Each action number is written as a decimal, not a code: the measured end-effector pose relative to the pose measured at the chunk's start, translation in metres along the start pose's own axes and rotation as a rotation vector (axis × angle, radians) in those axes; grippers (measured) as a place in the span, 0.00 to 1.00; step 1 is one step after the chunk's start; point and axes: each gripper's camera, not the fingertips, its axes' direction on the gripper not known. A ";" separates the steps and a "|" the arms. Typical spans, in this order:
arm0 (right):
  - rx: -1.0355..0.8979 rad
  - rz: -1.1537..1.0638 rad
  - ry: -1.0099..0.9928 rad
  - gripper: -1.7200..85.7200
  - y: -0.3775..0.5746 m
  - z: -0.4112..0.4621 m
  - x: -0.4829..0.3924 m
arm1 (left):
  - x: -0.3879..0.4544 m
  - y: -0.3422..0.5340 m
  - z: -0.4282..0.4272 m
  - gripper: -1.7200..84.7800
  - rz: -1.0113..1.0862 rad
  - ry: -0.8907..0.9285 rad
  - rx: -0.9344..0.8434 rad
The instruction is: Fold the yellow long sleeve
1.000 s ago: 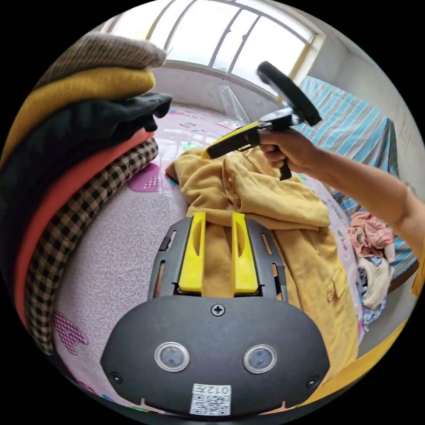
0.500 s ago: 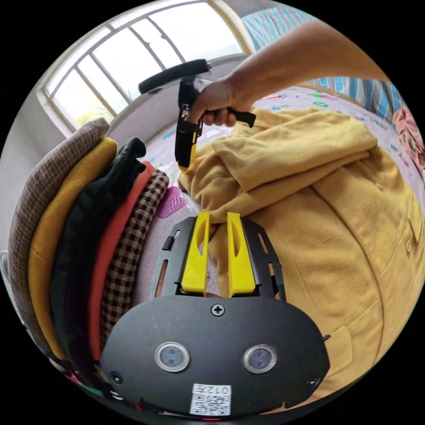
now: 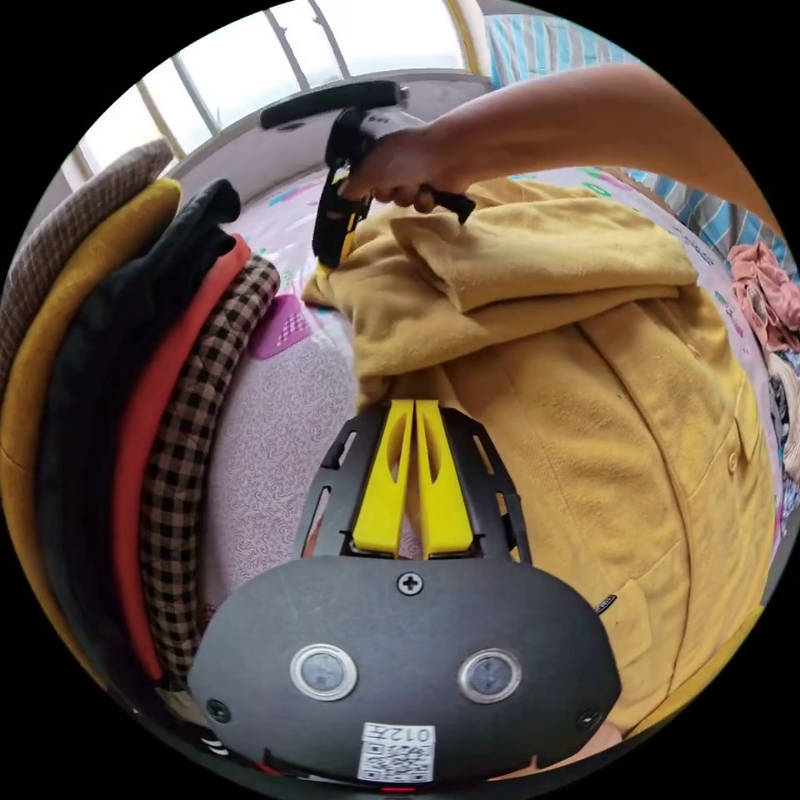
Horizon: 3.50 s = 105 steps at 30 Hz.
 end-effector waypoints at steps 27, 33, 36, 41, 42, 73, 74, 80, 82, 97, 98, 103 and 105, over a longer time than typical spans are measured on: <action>0.539 0.755 -0.009 0.03 0.599 -0.083 -0.011 | -0.065 -0.052 -0.063 0.02 -0.381 0.168 -0.025; 0.594 0.693 -0.076 0.03 0.661 -0.089 -0.055 | -0.036 -0.017 -0.158 0.03 -0.285 0.257 0.061; 0.522 0.661 -0.143 0.03 0.661 -0.056 -0.063 | 0.004 0.014 -0.155 0.02 -0.206 0.253 -0.090; 0.375 0.816 -0.090 0.03 0.681 -0.018 -0.054 | 0.015 0.099 -0.145 0.03 -0.171 0.087 -0.354; 0.388 0.829 -0.095 0.03 0.685 -0.021 -0.056 | 0.009 0.109 -0.148 0.03 -0.185 0.087 -0.373; 0.002 0.965 -0.475 0.07 1.022 0.022 -0.387 | -0.070 0.442 -0.219 0.10 -0.153 0.280 -0.748; -0.009 0.945 -0.474 0.06 1.020 0.019 -0.385 | -0.070 0.443 -0.213 0.08 -0.174 0.331 -0.779; -0.079 0.842 -0.467 0.05 1.028 -0.001 -0.377 | -0.056 0.453 -0.222 0.04 -0.179 0.331 -0.771; -0.075 0.850 -0.456 0.05 1.034 -0.004 -0.376 | -0.051 0.462 -0.225 0.04 -0.206 0.347 -0.754; -0.281 0.852 -0.290 0.04 1.077 0.022 -0.420 | 0.090 0.564 -0.192 0.05 -0.132 0.131 -0.809; -0.281 0.869 -0.270 0.04 1.077 0.028 -0.420 | 0.096 0.565 -0.184 0.05 -0.122 0.093 -0.805; -0.307 0.921 -0.222 0.06 1.063 0.046 -0.409 | 0.074 0.569 -0.149 0.06 -0.347 0.107 -0.867; -0.369 0.916 -0.259 0.08 1.064 0.046 -0.409 | 0.059 0.579 -0.162 0.05 -0.390 0.178 -0.848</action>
